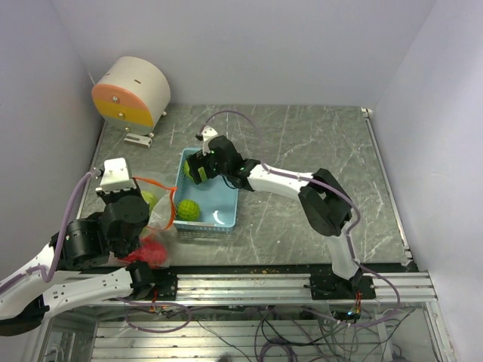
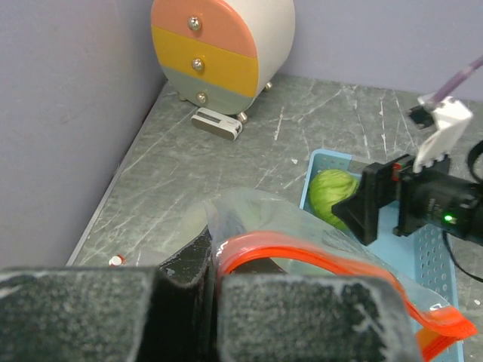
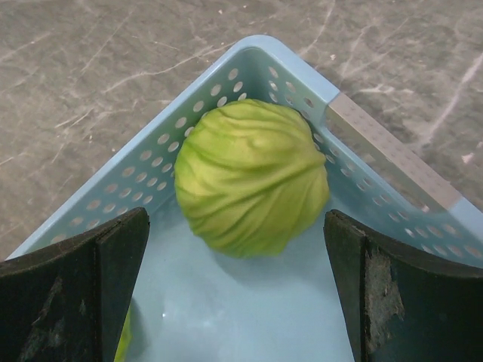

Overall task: Place the food in the zip-top bag and seal the zipper
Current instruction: Pick up the fake vegetable from the bin.

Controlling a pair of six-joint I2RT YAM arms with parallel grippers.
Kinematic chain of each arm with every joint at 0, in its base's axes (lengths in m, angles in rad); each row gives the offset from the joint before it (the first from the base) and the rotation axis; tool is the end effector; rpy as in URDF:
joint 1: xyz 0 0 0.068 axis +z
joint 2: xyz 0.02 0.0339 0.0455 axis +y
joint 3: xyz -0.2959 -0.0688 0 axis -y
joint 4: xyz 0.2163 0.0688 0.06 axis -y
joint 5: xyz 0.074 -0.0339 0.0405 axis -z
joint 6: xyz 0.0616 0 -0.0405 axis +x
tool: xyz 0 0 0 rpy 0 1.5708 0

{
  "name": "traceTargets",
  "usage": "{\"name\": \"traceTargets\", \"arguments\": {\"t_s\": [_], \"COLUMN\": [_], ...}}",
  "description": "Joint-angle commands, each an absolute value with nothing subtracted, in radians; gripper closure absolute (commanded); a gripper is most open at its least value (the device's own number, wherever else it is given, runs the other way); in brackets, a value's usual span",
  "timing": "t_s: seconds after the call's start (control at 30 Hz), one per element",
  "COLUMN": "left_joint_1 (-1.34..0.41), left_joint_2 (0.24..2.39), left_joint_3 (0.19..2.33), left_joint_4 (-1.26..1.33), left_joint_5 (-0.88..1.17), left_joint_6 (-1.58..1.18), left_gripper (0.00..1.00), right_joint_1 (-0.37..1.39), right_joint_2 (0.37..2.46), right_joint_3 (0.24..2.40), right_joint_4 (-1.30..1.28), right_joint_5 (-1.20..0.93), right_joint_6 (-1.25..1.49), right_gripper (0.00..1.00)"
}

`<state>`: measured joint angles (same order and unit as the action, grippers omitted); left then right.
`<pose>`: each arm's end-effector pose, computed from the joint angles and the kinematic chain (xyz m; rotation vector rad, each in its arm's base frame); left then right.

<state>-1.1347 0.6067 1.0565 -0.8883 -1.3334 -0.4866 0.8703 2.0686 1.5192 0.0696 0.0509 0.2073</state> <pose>0.0651 0.0020 0.3927 -0.2328 1.6560 0.1220 0.3230 0.3782 0.2492 -0.6550 2.0029 0.6101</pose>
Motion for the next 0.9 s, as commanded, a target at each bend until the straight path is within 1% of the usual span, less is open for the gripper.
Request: {"name": "traceTargets", "arguments": {"t_s": [0.0,0.27,0.33,0.37,0.4,0.43,0.5,0.53,0.57,0.63,0.87], "left_joint_1": [-1.134,-1.134,-1.134,-1.134,-1.134,-1.134,-1.134,-1.134,-1.134,-1.134,-1.134], "left_joint_2": [0.600,0.612,0.612,0.611,0.610,0.606,0.603,0.601,0.601,0.602,0.622], "left_joint_3": [1.050,1.048,1.049,1.049,1.050,1.051,1.051,1.049,1.049,1.049,1.064], "left_joint_4": [-0.871,-0.857,-0.860,-0.861,-0.862,-0.863,-0.858,-0.855,-0.854,-0.855,-0.903], "left_joint_5": [-1.319,-1.295,-1.293,-1.294,-1.293,-1.292,-1.287,-1.286,-1.285,-1.288,-1.286], "left_joint_6": [-0.473,-0.460,-0.462,-0.462,-0.462,-0.462,-0.459,-0.458,-0.456,-0.457,-0.496], "left_gripper": [0.93,0.93,0.93,0.93,0.93,0.93,0.93,0.93,0.93,0.93,0.93], "right_joint_1": [0.867,0.867,0.867,0.867,0.866,0.866,0.866,0.865,0.865,0.865,0.867], "right_joint_2": [2.163,2.279,2.288,2.291,2.291,2.289,2.273,2.258,2.239,2.181,1.843], "right_joint_3": [1.596,1.648,1.640,1.637,1.634,1.628,1.605,1.587,1.566,1.513,1.258], "right_joint_4": [0.124,0.168,0.182,0.185,0.185,0.185,0.196,0.205,0.216,0.244,0.324], "right_joint_5": [0.060,0.112,0.121,0.125,0.128,0.134,0.153,0.161,0.161,0.148,0.002], "right_joint_6": [0.189,0.183,0.187,0.188,0.188,0.189,0.193,0.198,0.199,0.202,0.220], "right_gripper": [0.00,0.00,0.04,0.09,0.16,0.26,0.55,0.66,0.71,0.74,0.75]}}
